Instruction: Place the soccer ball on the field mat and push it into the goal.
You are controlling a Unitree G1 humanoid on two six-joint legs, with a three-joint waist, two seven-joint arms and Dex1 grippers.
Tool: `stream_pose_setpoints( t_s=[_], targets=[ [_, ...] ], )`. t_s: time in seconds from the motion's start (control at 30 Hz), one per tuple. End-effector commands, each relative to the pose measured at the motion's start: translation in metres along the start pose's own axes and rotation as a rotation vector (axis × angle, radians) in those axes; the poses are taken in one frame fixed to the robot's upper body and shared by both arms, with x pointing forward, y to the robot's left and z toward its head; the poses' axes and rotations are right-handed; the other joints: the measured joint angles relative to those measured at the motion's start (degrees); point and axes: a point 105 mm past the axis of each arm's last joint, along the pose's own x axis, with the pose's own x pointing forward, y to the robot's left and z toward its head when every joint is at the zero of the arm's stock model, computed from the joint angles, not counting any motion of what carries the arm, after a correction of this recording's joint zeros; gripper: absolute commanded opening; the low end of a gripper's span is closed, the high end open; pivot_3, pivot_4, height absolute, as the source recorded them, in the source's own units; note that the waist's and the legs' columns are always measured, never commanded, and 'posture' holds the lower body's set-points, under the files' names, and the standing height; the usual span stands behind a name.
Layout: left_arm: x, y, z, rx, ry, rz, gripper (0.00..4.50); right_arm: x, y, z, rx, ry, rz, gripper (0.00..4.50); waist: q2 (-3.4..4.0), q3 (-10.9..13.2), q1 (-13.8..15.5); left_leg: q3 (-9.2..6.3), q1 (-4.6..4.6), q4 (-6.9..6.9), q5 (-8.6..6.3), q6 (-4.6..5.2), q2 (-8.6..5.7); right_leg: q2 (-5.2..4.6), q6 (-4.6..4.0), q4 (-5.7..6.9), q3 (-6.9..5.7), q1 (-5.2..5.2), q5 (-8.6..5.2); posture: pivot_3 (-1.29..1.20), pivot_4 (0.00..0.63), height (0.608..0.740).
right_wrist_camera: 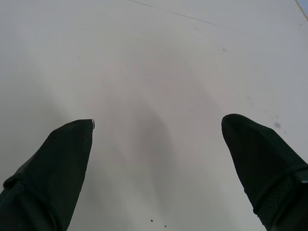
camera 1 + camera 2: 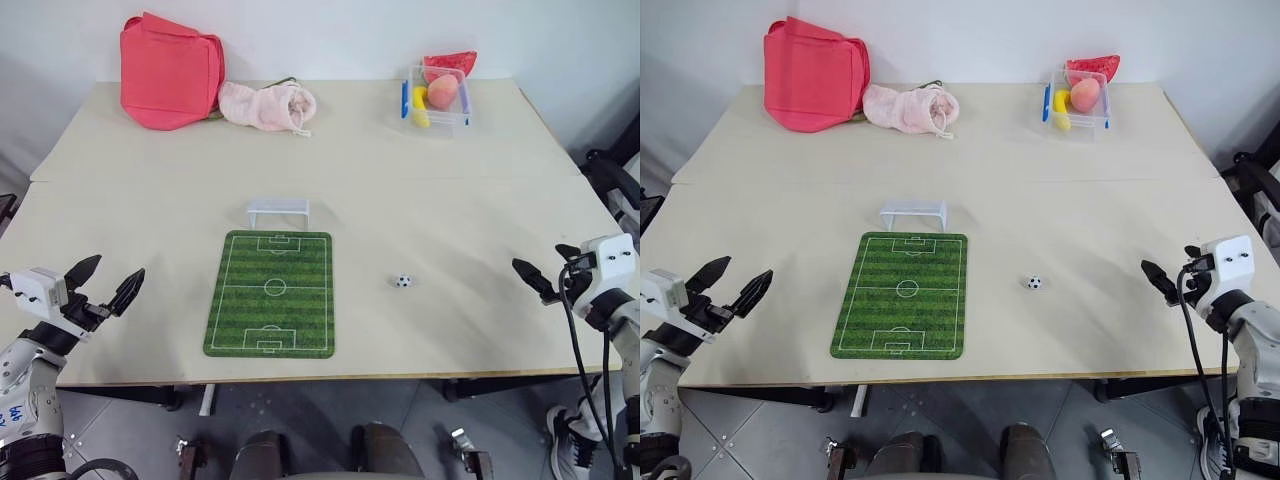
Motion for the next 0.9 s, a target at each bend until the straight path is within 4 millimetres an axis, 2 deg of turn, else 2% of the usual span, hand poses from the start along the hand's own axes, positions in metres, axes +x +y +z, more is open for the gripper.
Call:
stream_pose_setpoints(
  t_s=[0.03,0.1,0.17,0.33,0.43,0.57,0.6,0.7,0.77,0.9],
  targets=[
    [-0.002,0.010,0.006,0.048,-0.001,0.033,4.50,-0.002,-0.005,0.013,-0.016,-0.039,-0.018,4.46,0.00,0.00,0.01,0.00,0.00,0.00,0.00,0.00,0.00,0.00,0.00,0.00,0.00,0.00,0.00,0.00,0.150,0.740],
    [-0.003,0.018,0.009,0.047,-0.024,0.101,4.50,-0.002,-0.005,0.015,-0.016,-0.040,-0.020,4.46,0.00,0.00,0.01,0.01,0.00,0.01,0.00,0.00,0.00,0.00,0.00,0.00,0.01,-0.01,0.00,0.00,0.150,0.740],
    [-0.002,0.019,0.013,0.039,-0.038,0.096,4.50,-0.002,-0.006,0.021,-0.021,-0.047,-0.021,4.46,-0.01,0.01,0.00,0.00,0.00,0.01,0.00,0.00,0.01,0.00,0.00,0.02,0.01,-0.03,0.00,0.00,0.150,0.740],
    [-0.002,0.019,0.015,0.045,-0.028,0.071,4.50,0.000,0.001,0.051,-0.029,-0.091,0.010,4.46,-0.01,0.00,-0.12,0.04,0.00,0.02,0.00,0.00,0.02,0.00,0.00,0.13,0.04,-0.06,0.00,0.00,0.150,0.740],
    [0.003,0.014,0.017,0.026,-0.010,0.022,4.50,0.009,0.030,0.078,-0.048,-0.089,0.163,4.46,0.00,0.01,-0.12,0.05,0.00,0.03,0.00,0.00,0.02,0.00,0.00,0.21,0.05,-0.09,0.00,0.00,0.150,0.740],
    [0.009,0.004,0.020,0.021,-0.004,-0.063,4.50,0.016,0.060,0.093,-0.064,-0.060,0.304,4.46,-0.02,0.00,0.01,0.01,0.00,0.06,0.00,0.00,0.05,0.01,0.00,0.28,0.04,-0.10,0.00,0.00,0.150,0.740],
    [0.011,-0.002,0.019,0.016,0.005,-0.109,4.50,0.018,0.076,0.095,-0.095,-0.043,0.384,4.46,-0.03,0.00,0.02,0.01,0.00,0.05,0.00,-0.01,0.04,0.00,0.00,0.29,0.04,-0.11,0.00,0.00,0.150,0.740],
    [0.019,-0.030,0.016,-0.003,0.058,-0.303,4.50,0.021,0.129,0.084,-0.201,0.045,0.676,4.46,-0.03,0.00,-0.01,0.02,-0.02,0.06,-0.02,0.00,0.02,0.00,0.00,0.28,0.04,-0.12,0.00,0.00,0.150,0.740],
    [0.021,-0.040,0.015,-0.002,0.069,-0.373,4.50,0.021,0.141,0.075,-0.248,0.088,0.769,4.46,-0.06,0.02,0.09,0.02,-0.02,0.07,-0.02,0.00,0.02,0.01,0.00,0.28,0.03,-0.12,0.00,0.00,0.150,0.740],
    [0.029,-0.046,0.017,-0.006,0.051,-0.396,4.50,0.029,0.152,0.056,-0.342,0.110,0.876,4.46,-0.20,0.10,0.06,-0.01,-0.11,0.11,-0.04,0.04,-0.02,0.00,0.00,0.26,0.00,-0.14,0.00,0.00,0.150,0.740]
  ],
)
